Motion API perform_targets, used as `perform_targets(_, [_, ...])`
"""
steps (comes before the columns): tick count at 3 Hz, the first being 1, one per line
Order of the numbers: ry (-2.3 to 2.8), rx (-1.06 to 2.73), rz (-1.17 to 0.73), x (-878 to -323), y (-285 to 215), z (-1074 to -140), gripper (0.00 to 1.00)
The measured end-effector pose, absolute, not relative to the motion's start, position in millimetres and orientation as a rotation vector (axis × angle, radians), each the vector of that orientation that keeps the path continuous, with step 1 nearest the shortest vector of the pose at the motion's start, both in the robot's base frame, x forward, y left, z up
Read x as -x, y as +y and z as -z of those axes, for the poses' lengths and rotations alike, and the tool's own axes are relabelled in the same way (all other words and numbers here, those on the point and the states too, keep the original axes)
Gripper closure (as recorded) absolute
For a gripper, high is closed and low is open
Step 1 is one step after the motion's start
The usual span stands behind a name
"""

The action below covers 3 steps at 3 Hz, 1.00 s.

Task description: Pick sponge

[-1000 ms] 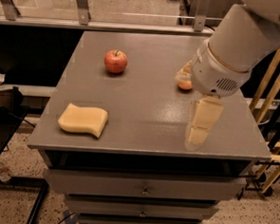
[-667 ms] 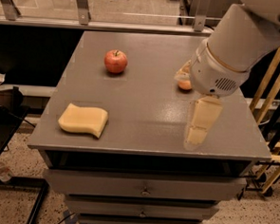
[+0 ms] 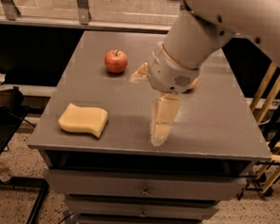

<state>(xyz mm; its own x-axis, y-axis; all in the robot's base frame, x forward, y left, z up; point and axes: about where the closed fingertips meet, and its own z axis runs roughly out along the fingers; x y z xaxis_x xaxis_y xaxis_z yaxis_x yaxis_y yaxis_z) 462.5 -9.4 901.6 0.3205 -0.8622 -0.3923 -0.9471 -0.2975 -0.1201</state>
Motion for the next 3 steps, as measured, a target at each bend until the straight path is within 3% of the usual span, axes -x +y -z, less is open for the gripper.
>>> perform_targets(2, [1.301,2.427,-0.435,-482.1,80.9,-888.5,0.00])
perform_targets(3, [1.250,2.469,-0.428,-490.1,103.4,-873.4,0.00])
